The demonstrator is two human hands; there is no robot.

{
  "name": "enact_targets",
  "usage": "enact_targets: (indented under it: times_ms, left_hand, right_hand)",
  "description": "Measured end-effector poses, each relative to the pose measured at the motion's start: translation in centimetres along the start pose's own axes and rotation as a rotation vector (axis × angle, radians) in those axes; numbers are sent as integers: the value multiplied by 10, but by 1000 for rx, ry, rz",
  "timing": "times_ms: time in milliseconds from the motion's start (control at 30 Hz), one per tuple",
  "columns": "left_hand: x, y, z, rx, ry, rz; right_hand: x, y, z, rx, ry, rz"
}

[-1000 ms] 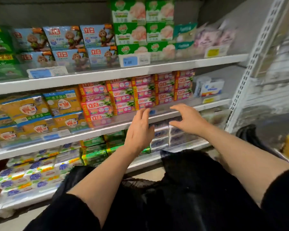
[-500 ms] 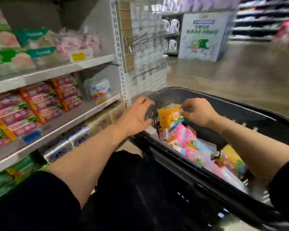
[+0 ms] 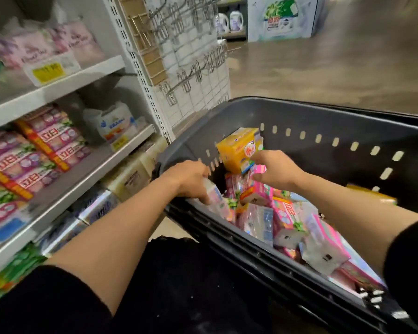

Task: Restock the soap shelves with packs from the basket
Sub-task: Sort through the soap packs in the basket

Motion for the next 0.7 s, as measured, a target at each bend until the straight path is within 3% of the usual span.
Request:
enact_targets:
  times_ms: [267, 533, 700]
  left_hand:
    - [9, -23, 21, 517, 412, 112]
    - [23, -26, 21, 555, 577, 124]
    - [24, -26, 21, 577, 596, 124]
  right_hand:
    - [-26, 29, -6, -110, 269, -135]
    - [-60, 47, -28, -410, 271, -219]
    - [-64, 55, -44, -424, 362, -254]
Point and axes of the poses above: each hand's wrist, its own x-axis away from the middle knuckle, its own z-axis out of the back of the hand, y = z × x, the point moved 6 cm from there along -x, towards the middle knuckle, and after that the axes turned 14 degrees about z, right-handed, at the moved point
